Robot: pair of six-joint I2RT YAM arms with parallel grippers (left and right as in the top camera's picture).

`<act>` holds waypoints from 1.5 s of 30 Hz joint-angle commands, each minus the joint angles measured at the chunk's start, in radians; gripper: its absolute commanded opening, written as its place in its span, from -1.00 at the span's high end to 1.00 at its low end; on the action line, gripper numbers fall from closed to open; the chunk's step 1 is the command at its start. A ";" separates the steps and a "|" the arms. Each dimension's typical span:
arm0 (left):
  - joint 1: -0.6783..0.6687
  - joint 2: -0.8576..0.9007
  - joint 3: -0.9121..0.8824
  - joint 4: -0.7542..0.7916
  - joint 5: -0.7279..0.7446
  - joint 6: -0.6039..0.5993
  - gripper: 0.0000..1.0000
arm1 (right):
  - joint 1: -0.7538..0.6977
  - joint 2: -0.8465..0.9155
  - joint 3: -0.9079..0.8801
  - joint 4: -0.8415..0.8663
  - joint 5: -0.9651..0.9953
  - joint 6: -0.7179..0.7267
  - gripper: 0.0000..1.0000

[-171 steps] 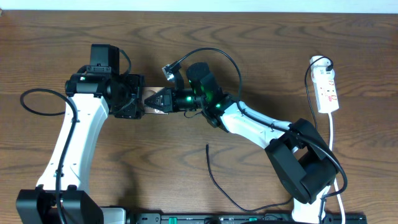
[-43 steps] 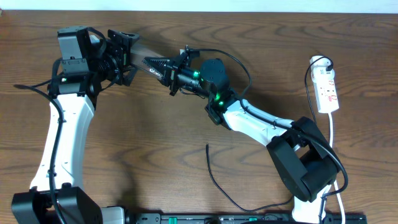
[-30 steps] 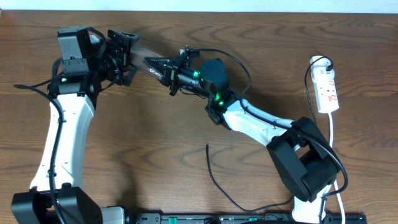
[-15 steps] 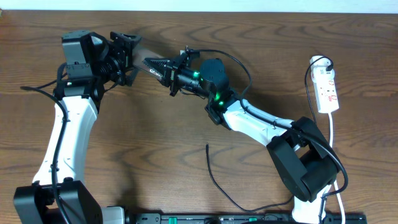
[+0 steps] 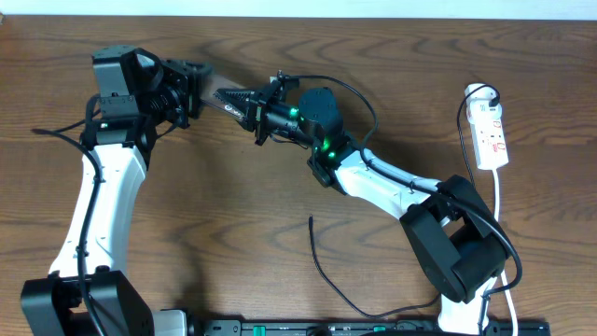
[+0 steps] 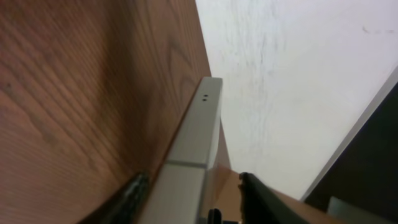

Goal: Plug charger to phone and switch on socket
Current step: 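Grasp the phone's bottom end with the left gripper, holding it between both grippers, then open the right gripper off the phone and lower it toward the cable end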

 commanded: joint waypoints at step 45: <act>0.460 0.002 -0.001 0.159 0.694 0.357 0.85 | -0.253 -0.008 0.014 -0.165 -0.469 -0.733 -0.99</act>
